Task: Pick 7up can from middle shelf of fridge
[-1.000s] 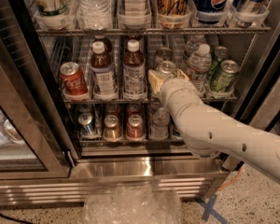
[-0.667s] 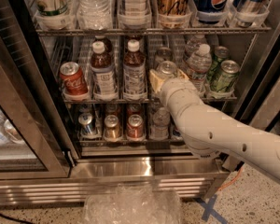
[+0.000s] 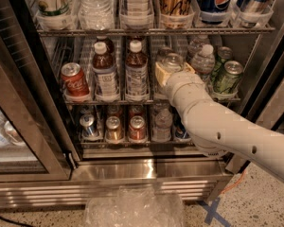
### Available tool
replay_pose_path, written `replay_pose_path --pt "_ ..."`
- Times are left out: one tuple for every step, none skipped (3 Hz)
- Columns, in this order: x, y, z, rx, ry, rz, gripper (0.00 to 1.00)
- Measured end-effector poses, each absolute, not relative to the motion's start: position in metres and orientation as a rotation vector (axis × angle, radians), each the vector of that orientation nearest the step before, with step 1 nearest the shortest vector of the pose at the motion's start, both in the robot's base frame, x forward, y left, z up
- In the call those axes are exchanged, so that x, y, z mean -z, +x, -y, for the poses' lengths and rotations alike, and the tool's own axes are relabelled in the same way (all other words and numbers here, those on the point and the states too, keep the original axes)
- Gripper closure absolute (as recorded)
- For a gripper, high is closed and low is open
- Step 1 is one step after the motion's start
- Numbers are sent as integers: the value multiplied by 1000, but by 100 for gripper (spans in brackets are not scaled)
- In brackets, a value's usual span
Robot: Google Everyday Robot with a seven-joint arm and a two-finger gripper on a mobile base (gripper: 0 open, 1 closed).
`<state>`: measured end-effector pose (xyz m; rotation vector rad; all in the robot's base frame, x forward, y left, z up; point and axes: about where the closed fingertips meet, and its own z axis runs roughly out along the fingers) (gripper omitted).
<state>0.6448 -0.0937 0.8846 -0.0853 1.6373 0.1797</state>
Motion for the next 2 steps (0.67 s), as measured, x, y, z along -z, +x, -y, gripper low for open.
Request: replay_pose_path --pt "-923 638 95 -231 -102 -1571 100" --pt "-947 624 89 -341 -141 -1543 100"
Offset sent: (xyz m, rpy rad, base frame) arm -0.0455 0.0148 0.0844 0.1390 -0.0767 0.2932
